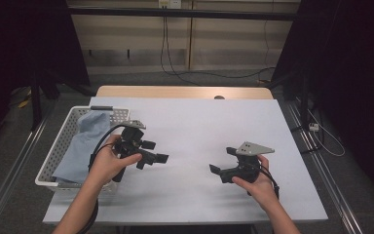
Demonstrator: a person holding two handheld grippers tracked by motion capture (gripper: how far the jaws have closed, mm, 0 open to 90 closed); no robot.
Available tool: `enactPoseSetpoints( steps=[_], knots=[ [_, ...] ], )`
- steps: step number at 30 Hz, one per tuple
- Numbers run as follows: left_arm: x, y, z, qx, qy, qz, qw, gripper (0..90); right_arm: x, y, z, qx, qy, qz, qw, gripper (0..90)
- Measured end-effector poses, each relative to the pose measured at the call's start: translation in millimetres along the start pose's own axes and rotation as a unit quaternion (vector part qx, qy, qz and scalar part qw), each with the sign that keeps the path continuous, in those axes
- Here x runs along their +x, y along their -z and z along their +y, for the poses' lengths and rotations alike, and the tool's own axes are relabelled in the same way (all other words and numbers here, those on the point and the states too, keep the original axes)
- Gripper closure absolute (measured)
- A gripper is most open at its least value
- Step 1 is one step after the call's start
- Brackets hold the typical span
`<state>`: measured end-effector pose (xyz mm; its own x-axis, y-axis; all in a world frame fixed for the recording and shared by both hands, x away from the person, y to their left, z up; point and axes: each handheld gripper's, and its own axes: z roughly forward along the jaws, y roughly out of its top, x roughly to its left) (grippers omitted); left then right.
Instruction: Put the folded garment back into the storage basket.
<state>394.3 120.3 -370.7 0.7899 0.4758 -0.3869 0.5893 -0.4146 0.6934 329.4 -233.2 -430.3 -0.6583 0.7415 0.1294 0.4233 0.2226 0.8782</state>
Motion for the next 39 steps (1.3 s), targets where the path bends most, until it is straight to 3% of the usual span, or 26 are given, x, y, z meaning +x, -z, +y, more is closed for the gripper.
enactPoseSetpoints(
  steps=[39],
  knots=[
    [-7.3, -22.6, -23.3, 0.000, -0.004, -0.021, 0.9998, 13.5, -0.5, 0.3, -2.2, 0.004, -0.001, 0.002, 1.0000, 5.0]
  ],
)
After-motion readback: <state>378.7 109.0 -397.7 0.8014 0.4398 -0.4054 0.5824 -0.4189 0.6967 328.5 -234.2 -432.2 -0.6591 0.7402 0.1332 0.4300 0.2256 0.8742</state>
